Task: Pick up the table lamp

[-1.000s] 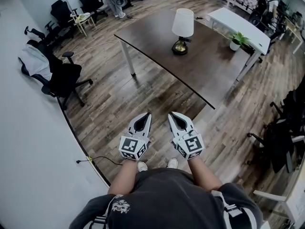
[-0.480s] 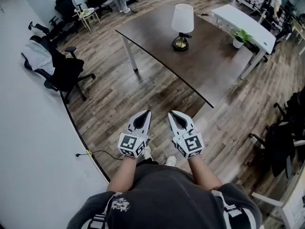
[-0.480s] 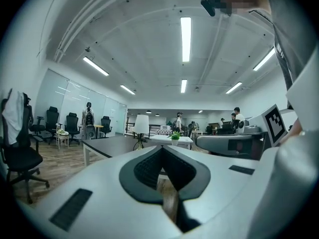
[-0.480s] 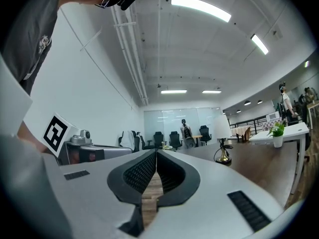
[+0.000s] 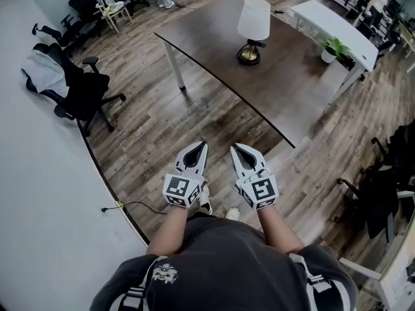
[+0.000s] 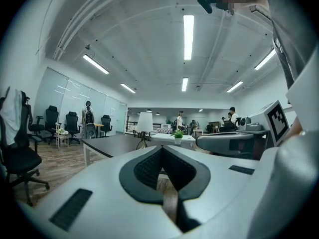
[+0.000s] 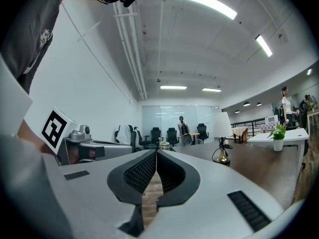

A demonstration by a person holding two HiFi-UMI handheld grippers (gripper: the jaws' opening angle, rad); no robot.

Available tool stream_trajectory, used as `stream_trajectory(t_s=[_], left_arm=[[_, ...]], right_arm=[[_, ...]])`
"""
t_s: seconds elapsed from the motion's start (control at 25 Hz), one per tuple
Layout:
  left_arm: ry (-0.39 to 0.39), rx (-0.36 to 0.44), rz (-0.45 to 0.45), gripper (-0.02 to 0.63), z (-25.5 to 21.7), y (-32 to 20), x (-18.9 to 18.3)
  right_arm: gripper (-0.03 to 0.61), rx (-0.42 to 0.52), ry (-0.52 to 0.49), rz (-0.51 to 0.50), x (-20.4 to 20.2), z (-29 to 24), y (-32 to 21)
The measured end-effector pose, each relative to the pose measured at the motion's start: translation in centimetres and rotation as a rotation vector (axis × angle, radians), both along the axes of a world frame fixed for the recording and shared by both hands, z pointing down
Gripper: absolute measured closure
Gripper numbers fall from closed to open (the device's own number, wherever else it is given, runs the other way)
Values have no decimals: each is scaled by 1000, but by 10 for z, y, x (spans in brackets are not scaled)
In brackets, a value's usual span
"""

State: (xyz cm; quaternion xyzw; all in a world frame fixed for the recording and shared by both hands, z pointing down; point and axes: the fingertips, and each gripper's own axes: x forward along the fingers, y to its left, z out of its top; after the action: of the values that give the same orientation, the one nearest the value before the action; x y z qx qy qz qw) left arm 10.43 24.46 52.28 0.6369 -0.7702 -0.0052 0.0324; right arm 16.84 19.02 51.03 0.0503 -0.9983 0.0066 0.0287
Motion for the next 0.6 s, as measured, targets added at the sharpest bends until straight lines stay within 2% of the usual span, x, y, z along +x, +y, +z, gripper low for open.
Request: stream_trajectory(t_s=[0.28, 0.6], left_arm=[[-10, -21, 11, 617, 3, -14, -60], [15, -55, 70, 617, 10, -37, -122]], right_arm=[[552, 11, -15, 16, -61, -4, -10], [552, 0, 17, 105, -119, -1, -34]])
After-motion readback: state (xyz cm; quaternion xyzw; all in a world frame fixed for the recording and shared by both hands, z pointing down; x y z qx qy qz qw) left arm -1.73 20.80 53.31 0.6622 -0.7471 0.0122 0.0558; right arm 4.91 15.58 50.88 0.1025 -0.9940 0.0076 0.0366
